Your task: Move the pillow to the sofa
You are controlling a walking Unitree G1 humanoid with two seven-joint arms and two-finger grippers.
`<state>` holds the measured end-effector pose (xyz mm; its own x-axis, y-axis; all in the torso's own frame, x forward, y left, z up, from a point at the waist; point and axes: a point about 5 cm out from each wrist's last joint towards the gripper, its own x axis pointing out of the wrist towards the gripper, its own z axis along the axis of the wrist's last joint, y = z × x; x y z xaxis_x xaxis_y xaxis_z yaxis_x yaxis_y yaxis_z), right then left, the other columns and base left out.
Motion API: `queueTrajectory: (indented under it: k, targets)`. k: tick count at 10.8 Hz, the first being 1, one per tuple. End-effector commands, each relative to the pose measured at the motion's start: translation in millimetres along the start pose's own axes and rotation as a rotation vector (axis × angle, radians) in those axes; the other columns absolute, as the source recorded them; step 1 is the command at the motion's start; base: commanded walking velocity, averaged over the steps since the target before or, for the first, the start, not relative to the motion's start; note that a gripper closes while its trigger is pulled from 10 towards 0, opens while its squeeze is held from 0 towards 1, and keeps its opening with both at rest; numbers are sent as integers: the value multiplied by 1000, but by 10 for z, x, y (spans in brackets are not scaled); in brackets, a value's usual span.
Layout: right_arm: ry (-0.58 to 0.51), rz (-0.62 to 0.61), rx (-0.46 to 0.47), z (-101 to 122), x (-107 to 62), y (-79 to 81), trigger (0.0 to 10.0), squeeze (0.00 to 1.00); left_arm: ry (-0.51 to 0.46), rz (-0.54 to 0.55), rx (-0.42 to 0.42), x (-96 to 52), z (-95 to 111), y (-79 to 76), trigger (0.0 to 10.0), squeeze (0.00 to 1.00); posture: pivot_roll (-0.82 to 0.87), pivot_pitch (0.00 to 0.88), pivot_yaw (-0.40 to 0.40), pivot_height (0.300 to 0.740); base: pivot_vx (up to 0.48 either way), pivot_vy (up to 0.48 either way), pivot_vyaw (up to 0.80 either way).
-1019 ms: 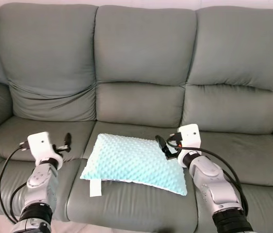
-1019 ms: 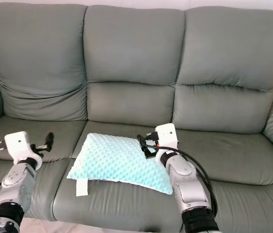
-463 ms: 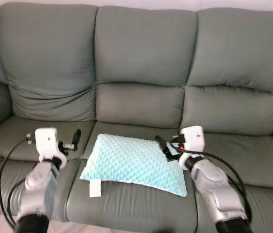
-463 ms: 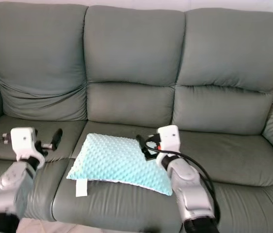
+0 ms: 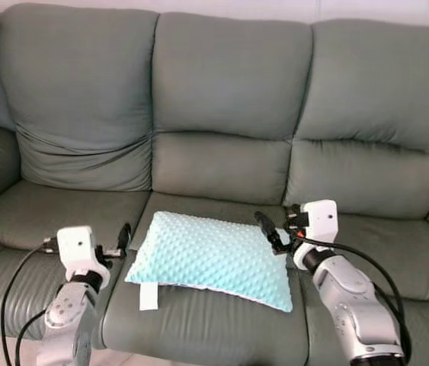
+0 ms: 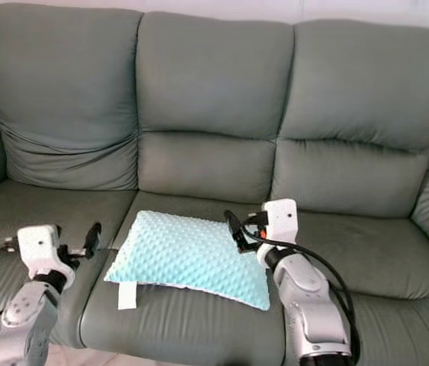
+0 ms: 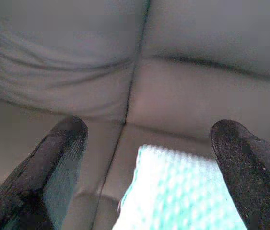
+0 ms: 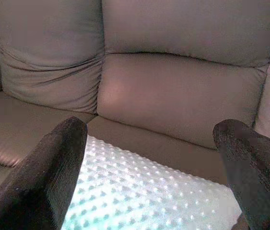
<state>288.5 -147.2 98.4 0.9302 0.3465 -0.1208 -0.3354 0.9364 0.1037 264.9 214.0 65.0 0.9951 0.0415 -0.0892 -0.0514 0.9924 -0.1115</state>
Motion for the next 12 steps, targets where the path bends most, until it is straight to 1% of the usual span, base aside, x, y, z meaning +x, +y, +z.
queueTrajectory:
  k: [1, 3, 5, 6, 10, 12]
  targets:
    - [-36, 28, -1, 122, 22, 24, 10000, 0, -29, 36, -23, -8, 86, 20, 10000, 0, -116, 0, -62, 740, 0, 0, 0]
    - [-44, 53, 11, 168, 64, 65, 10000, 0, -39, 49, -35, -37, 132, 24, 10000, 0, -106, 0, -68, 740, 0, 0, 0]
    - [-53, 71, 10, 207, 97, 91, 10000, 0, -39, 34, -24, -41, 161, 22, 10000, 0, -103, 0, -69, 740, 0, 0, 0]
    - [-64, 62, 16, 229, 91, 72, 10000, 0, -39, 42, -21, -29, 189, 47, 10000, 0, -111, 0, -63, 740, 0, 0, 0]
    - [-69, 36, 20, 222, 39, 38, 10000, 0, -34, 64, -40, 8, 230, 64, 10000, 0, -124, 0, -54, 740, 0, 0, 0]
    - [-76, 31, 11, 250, 61, 23, 10000, 0, -32, 87, -34, -2, 233, 95, 10000, 0, -125, 0, -54, 740, 0, 0, 0]
